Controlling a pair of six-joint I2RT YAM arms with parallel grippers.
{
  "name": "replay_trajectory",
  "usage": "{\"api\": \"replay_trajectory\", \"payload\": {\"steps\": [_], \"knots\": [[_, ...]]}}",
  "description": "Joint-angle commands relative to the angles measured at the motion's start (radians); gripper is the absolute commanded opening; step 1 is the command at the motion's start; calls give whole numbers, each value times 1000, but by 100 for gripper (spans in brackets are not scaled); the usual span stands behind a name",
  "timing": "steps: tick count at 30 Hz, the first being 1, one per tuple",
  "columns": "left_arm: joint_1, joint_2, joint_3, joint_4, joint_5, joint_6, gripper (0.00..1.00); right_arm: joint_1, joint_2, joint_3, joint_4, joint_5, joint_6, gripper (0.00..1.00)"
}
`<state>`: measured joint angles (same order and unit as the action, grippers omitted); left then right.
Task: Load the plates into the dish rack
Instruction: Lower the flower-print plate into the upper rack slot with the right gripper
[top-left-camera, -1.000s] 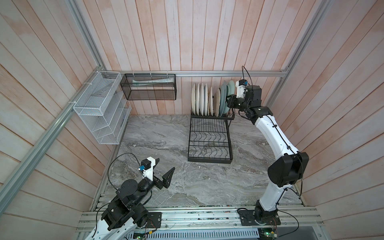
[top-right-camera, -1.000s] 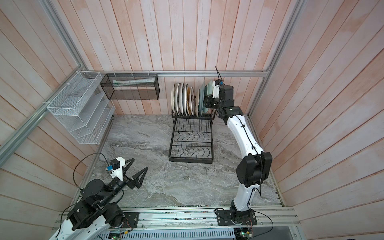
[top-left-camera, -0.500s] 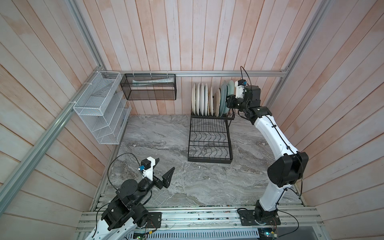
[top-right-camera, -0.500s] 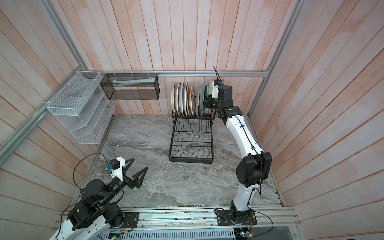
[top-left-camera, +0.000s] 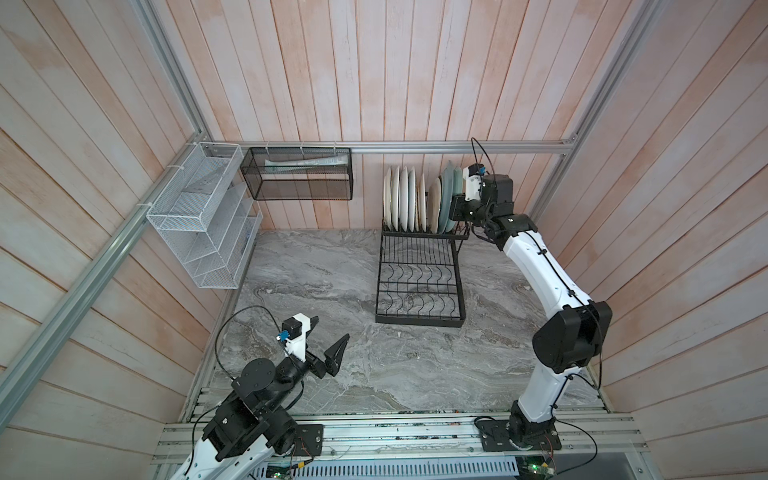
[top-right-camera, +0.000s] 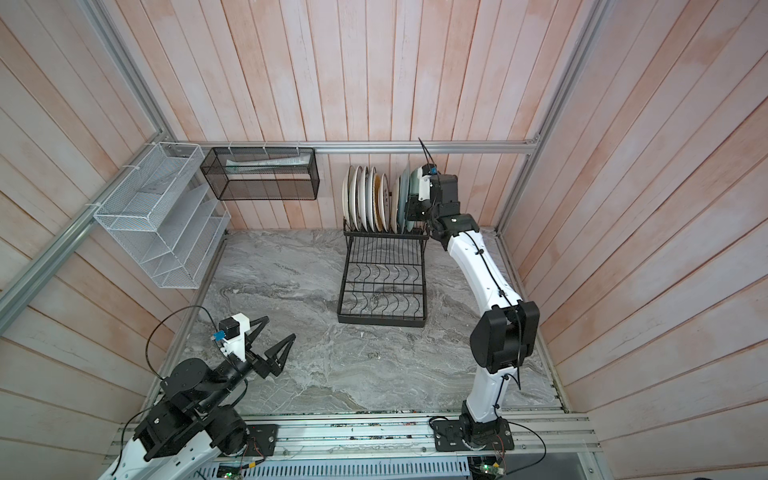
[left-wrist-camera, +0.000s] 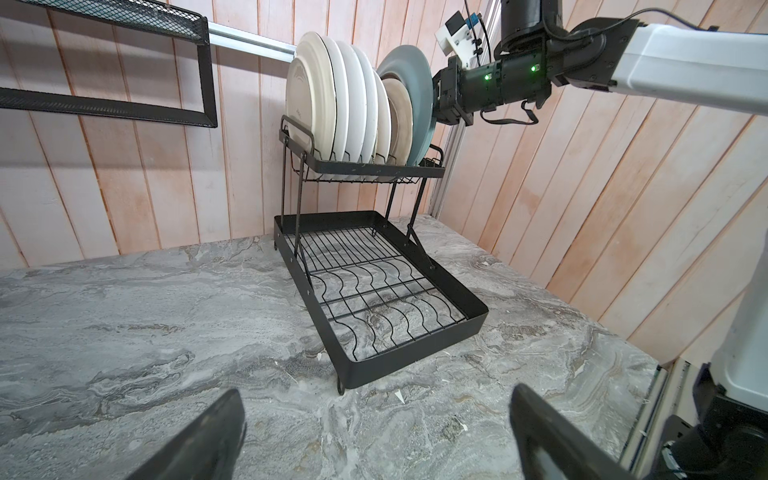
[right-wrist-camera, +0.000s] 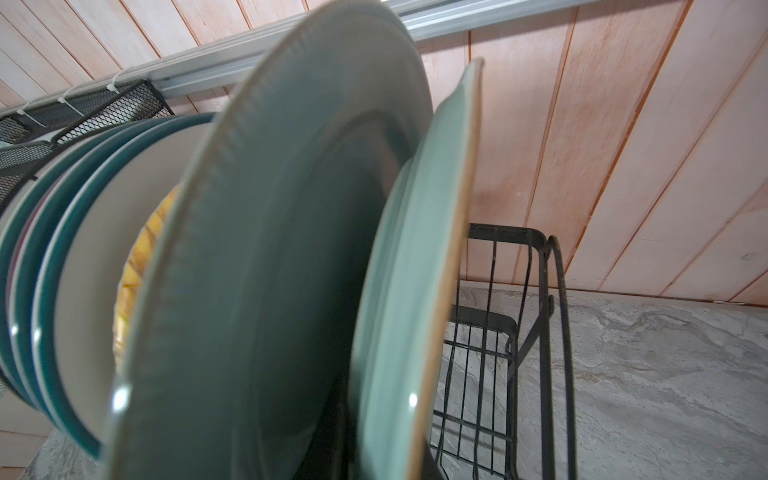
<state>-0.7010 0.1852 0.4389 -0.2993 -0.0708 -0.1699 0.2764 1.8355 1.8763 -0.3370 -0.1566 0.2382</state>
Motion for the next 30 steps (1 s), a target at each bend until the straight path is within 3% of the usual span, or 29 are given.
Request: {"api": "replay_trajectory", "payload": {"steps": [1, 8, 22, 30], "knots": [[7, 4, -3, 4, 6, -11, 100, 3, -18, -7, 91, 28, -39, 0], [16, 10, -5, 7, 12, -12, 100, 3, -46, -53, 114, 48, -68, 0], [25, 18, -5, 9, 19, -16, 100, 3, -85, -50, 107, 28, -74, 25], [27, 18, -3, 8, 19, -17, 100, 3, -99, -42, 99, 10, -65, 29]]}}
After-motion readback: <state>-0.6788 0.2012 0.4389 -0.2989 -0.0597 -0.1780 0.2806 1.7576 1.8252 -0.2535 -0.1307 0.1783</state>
